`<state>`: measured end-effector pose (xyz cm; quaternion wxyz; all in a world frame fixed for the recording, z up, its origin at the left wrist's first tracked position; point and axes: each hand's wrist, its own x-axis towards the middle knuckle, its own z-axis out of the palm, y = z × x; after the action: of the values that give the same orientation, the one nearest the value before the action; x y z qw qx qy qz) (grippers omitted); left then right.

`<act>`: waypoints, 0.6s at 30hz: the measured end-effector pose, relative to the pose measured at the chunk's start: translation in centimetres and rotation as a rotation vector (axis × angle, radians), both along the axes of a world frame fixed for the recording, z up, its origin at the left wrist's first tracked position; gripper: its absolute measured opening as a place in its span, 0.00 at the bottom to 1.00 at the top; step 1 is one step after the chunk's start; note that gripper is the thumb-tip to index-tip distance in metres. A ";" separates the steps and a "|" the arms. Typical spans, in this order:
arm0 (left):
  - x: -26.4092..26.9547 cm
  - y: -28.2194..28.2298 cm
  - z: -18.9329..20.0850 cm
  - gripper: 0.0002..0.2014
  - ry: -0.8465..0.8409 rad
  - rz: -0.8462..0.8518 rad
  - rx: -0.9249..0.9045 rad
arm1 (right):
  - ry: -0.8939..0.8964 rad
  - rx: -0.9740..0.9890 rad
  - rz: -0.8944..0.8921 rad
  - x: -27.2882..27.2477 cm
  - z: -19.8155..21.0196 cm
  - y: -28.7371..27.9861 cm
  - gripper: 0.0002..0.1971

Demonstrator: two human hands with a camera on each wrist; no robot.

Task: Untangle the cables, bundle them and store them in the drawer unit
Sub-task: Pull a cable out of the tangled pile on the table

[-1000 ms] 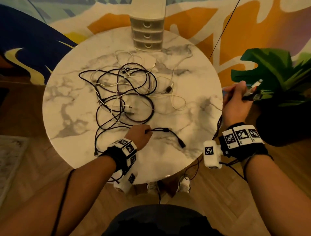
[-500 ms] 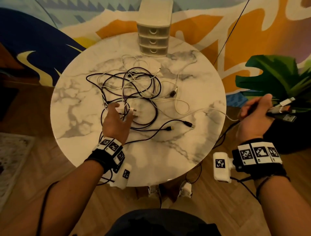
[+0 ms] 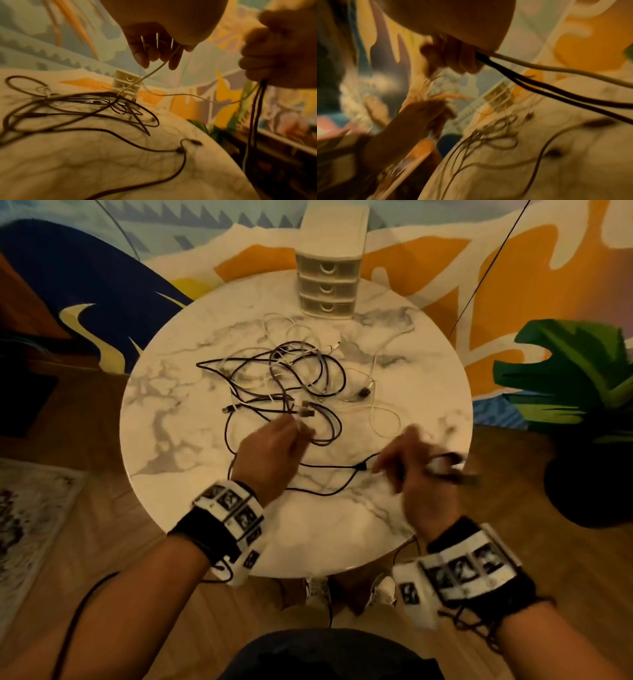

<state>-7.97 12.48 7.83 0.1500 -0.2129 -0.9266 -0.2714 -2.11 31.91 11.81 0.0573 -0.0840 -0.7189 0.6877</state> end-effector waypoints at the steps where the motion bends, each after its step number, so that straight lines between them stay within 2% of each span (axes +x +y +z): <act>1: 0.7 0.1 -0.6 0.16 0.021 -0.076 -0.120 | -0.023 0.039 0.134 0.7 -0.8 -1.4 0.22; 3: 1.9 0.1 -1.6 0.12 -0.017 -0.232 -0.289 | -0.105 0.178 0.330 1.3 -2.4 -3.4 0.16; 5: 2.7 0.2 -2.2 0.06 -0.049 -0.300 -0.392 | -0.203 0.250 0.407 1.2 -3.9 -4.0 0.13; 8: 3.6 0.9 -2.7 0.10 -0.276 -0.201 -0.453 | -0.252 0.184 0.353 0.6 -4.7 -4.3 0.15; 10: 4.2 1.3 -3.9 0.13 -0.467 -0.088 -0.346 | -0.238 0.095 0.293 0.3 -4.7 -4.2 0.16; 13: 3.5 0.7 -6.6 0.10 -0.943 0.149 0.081 | -0.183 -0.012 0.258 0.2 -4.7 -4.1 0.16; 14: 2.8 0.3 -7.6 0.10 -1.041 0.233 0.163 | -0.162 -0.034 0.249 0.3 -4.5 -3.9 0.17; 15: 1.7 -0.1 -8.3 0.11 -1.064 0.282 0.157 | -0.140 -0.044 0.239 0.3 -4.2 -3.7 0.18; 16: 0.3 -0.6 -8.8 0.12 -1.019 0.293 0.110 | -0.118 -0.053 0.228 0.3 -3.9 -3.5 0.18; 18: -2.8 -1.3 -8.3 0.12 -0.838 0.313 0.068 | -0.067 -0.064 0.211 0.3 -3.1 -2.9 0.16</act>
<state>-10.82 11.20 -0.43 -0.1921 0.0631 -0.9190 -0.3384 -1.80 29.02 8.75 -0.0424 -0.0327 -0.7031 0.7091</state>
